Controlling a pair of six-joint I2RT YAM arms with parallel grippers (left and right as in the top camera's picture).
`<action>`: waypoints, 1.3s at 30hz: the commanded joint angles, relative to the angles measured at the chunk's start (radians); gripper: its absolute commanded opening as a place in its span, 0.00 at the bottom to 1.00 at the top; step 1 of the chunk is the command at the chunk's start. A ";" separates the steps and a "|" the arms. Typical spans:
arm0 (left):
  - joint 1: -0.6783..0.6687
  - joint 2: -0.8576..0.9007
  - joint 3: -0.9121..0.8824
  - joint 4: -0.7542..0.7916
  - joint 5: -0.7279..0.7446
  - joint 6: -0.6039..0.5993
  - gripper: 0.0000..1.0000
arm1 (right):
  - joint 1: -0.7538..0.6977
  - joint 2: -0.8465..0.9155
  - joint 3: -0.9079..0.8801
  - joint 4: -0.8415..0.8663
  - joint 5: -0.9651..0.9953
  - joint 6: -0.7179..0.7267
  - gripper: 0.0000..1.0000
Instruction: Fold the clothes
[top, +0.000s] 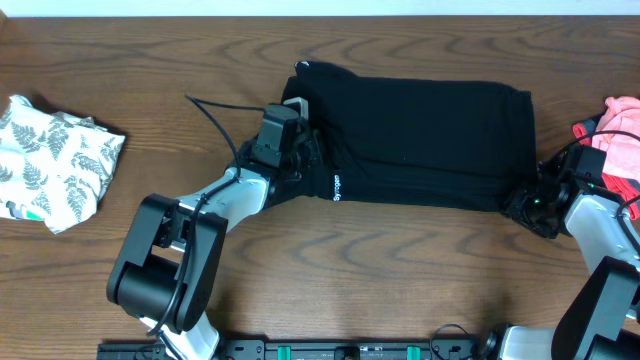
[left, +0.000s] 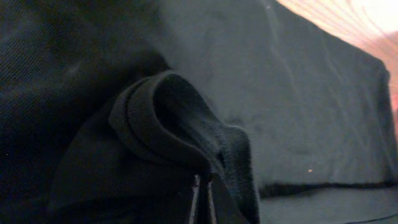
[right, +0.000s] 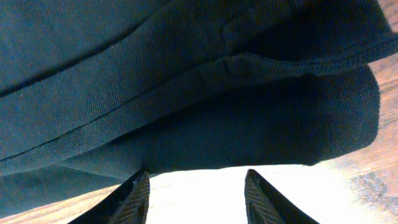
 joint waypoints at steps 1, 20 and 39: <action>-0.016 -0.047 0.047 -0.034 0.023 0.022 0.06 | 0.010 0.004 0.000 -0.002 0.002 -0.014 0.47; -0.133 -0.151 0.110 -0.262 -0.139 0.162 0.06 | 0.010 0.004 0.000 -0.002 -0.006 -0.014 0.47; -0.062 -0.158 0.110 -0.455 -0.294 0.261 0.46 | 0.016 -0.003 0.009 0.053 -0.203 -0.072 0.47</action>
